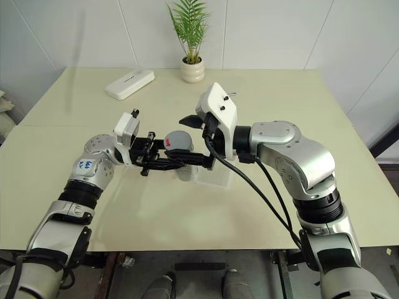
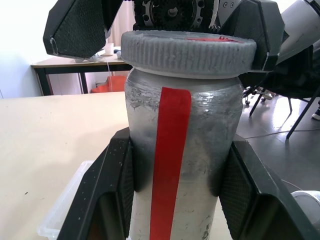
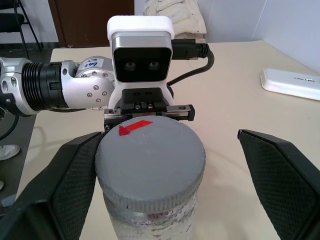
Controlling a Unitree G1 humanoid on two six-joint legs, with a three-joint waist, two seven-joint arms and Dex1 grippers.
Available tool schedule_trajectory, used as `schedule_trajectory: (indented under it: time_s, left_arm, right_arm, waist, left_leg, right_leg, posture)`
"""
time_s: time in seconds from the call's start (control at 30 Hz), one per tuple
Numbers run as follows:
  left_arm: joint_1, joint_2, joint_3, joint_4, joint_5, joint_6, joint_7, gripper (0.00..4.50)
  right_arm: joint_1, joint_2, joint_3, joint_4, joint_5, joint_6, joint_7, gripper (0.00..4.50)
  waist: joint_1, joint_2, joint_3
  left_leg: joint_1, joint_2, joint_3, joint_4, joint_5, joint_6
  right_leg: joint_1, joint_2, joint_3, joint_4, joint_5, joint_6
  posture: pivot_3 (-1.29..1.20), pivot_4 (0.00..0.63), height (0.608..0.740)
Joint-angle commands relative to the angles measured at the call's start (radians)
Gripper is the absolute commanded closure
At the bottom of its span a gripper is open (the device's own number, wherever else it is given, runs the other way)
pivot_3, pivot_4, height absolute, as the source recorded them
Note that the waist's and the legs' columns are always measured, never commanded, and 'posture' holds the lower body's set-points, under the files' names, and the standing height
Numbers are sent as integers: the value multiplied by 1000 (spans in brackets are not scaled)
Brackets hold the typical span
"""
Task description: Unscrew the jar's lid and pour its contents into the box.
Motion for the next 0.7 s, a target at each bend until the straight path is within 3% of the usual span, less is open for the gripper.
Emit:
schedule_trajectory:
  time_s: [0.03,0.7]
  left_arm:
    - [-14,7,12,-25,-13,2,-111,2624]
    - [-15,5,13,-21,-11,3,-111,2624]
  right_arm:
    - [-20,-25,-19,-26,-7,-7,7,15]
    - [-20,-39,-36,-61,31,12,13,15]
  waist:
    - [0,0,0]
    - [0,0,0]
  left_leg:
    - [0,0,0,0,0,0]
    - [0,0,0,0,0,0]
  right_leg:
    - [0,0,0,0,0,0]
    - [0,0,0,0,0,0]
  posture:
    - [0,150,740]
    - [0,150,740]
